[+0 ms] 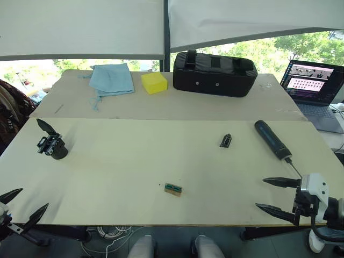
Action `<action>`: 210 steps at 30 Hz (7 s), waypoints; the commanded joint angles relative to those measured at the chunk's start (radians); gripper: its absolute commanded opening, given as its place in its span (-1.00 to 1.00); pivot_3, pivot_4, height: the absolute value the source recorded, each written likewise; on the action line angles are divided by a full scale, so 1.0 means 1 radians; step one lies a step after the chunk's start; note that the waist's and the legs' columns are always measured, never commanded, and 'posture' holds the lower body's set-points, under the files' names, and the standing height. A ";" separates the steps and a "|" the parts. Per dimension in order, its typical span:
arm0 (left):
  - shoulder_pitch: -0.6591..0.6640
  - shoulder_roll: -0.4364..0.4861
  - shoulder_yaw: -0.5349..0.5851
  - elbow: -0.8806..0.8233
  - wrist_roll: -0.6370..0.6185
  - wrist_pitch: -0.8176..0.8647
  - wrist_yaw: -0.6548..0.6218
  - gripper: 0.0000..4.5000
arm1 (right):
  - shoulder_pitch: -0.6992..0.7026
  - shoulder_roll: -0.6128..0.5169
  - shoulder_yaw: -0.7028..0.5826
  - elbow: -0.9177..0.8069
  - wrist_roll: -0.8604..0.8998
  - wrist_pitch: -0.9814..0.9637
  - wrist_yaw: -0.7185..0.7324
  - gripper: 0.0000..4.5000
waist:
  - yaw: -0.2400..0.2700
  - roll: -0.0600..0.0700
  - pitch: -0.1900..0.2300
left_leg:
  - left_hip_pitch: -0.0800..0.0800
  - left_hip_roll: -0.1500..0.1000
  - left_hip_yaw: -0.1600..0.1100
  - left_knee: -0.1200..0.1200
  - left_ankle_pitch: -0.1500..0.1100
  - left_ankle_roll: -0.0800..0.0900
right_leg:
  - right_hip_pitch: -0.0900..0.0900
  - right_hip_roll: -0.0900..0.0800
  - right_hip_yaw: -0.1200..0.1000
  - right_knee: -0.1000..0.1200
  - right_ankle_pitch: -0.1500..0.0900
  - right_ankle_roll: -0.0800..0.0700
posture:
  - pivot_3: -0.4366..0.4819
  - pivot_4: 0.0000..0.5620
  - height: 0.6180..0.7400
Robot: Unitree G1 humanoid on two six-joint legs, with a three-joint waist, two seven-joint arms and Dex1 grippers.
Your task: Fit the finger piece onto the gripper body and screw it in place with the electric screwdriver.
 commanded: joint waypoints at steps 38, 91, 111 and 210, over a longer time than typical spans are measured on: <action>-0.525 -0.130 -0.201 0.150 0.048 0.285 0.546 1.00 | -0.301 0.342 0.268 -0.179 0.143 -0.053 -0.122 1.00 | 0.000 -0.005 -0.004 | 0.003 -0.001 -0.002 0.000 0.000 -0.002 | 0.000 0.003 -0.001 0.003 0.009 -0.001 | -0.05 -0.47 1.00; -0.798 -0.352 -0.898 -0.230 0.126 0.375 0.313 0.05 | -0.124 0.174 0.093 -0.227 0.180 -0.046 -0.112 1.00 | -0.008 -0.001 -0.001 | -0.001 -0.004 0.001 0.001 0.000 -0.001 | -0.001 0.006 0.001 0.000 0.014 0.001 | -0.05 -0.47 1.00; -0.792 -0.428 -0.943 -0.104 0.183 0.407 0.278 0.05 | -0.037 0.183 0.059 -0.287 0.171 -0.056 -0.161 1.00 | -0.001 -0.001 -0.001 | -0.001 -0.003 -0.001 0.001 0.000 -0.001 | -0.001 0.005 0.002 0.000 0.014 0.001 | -0.05 -0.47 1.00; -0.951 -0.243 -0.853 0.207 0.123 0.290 -0.206 0.96 | -0.040 0.195 0.090 -0.301 0.150 -0.037 -0.188 1.00 | 0.001 0.001 -0.002 | 0.000 -0.004 0.000 0.004 0.001 0.000 | 0.000 0.004 0.002 0.001 0.014 0.003 | -0.05 -0.47 1.00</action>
